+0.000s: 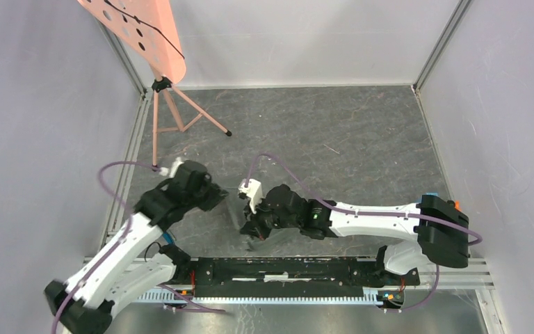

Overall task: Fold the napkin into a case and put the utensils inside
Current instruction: Turn over the upper triangle folded napkin at the center of the board, then smooth out the lower triangle-folded napkin at the center of the board, then pick up the lower triangle-folded napkin from the center of the board.

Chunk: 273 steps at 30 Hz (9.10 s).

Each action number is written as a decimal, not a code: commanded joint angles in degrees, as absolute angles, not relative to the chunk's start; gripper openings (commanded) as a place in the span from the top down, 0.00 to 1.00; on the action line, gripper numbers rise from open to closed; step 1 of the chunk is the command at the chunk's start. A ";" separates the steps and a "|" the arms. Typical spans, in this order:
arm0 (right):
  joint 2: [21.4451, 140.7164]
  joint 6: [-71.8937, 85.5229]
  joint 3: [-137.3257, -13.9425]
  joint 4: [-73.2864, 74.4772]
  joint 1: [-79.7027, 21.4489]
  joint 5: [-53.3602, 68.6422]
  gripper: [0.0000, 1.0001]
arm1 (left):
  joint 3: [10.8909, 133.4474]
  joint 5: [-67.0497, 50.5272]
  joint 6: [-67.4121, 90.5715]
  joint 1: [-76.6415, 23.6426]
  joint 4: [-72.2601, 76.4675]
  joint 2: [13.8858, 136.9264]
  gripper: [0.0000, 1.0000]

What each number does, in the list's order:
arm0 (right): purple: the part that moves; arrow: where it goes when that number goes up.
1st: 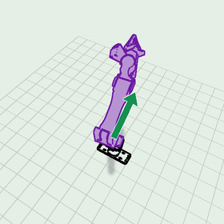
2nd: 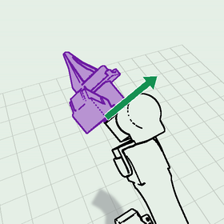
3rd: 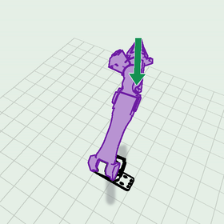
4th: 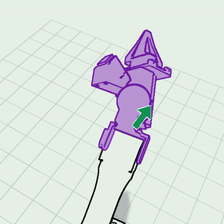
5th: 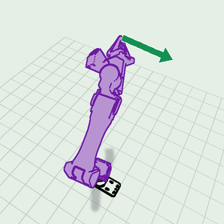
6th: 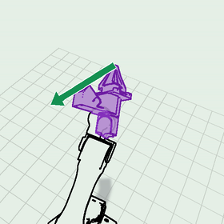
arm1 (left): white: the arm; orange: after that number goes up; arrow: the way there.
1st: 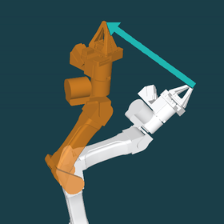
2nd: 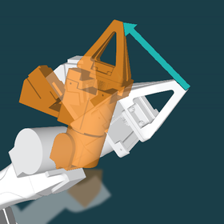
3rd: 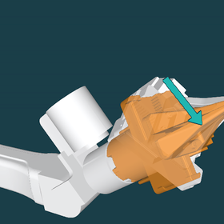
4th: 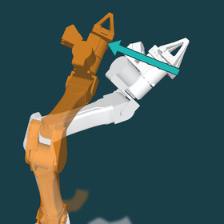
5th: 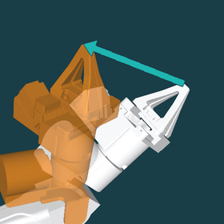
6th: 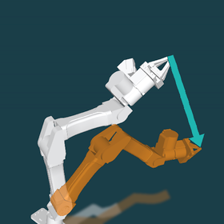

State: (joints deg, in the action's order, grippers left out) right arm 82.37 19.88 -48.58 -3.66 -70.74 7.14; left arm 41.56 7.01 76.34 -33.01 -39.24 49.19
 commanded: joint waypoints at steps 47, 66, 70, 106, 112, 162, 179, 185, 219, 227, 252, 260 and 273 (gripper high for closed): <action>75.56 16.69 -33.13 5.76 -40.13 13.77 0.22 | 55.53 -12.23 37.52 -32.68 -14.97 76.96 0.34; 79.42 21.10 -32.67 9.28 -47.18 -5.19 0.53 | 47.18 -12.79 39.05 -27.60 -12.53 74.57 0.36; 77.99 20.68 -31.97 9.65 -47.20 -4.93 0.53 | 43.73 -10.07 39.87 -25.61 -13.09 71.40 0.36; 118.42 16.97 -70.02 -14.25 -29.40 26.25 0.40 | 31.05 -2.89 44.30 -8.00 -6.11 71.75 0.50; 119.89 17.19 -70.15 -15.04 -29.27 26.64 0.53 | 29.84 -1.46 44.21 -8.02 -5.29 72.95 0.57; 87.41 15.42 -42.21 0.37 -38.62 20.84 0.81 | 31.14 -10.73 46.93 -8.00 3.67 81.68 0.65; 78.29 8.08 -37.75 9.30 -33.25 3.67 0.67 | 33.71 -24.19 39.90 -8.10 -10.78 61.24 0.39; 76.54 5.21 -51.57 24.45 -42.21 4.46 0.27 | 36.22 -23.73 37.04 -8.09 -17.88 54.48 0.36; 110.60 22.90 -75.57 41.75 -68.01 -1.59 0.34 | 36.51 -13.45 37.17 -10.03 -25.40 34.63 0.26; 112.22 23.68 -73.21 40.88 -68.21 -6.04 0.60 | 36.58 -12.79 36.82 -10.20 -25.48 35.07 0.26; 88.01 26.49 -46.12 3.43 -54.92 23.83 1.00 | 21.63 -22.91 68.57 -14.19 -6.83 52.92 0.14; 83.92 26.22 -41.46 0.43 -49.34 29.24 1.00 | 18.14 -15.15 76.87 -23.87 6.51 62.54 0.15; 82.51 26.95 -36.69 -4.51 -47.72 32.35 0.99 | 20.97 -7.96 72.80 -24.44 8.92 69.03 0.62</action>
State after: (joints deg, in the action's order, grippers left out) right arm 84.42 26.57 -37.76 -0.69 -47.97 29.98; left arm 17.93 -10.57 73.47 -24.14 6.42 67.79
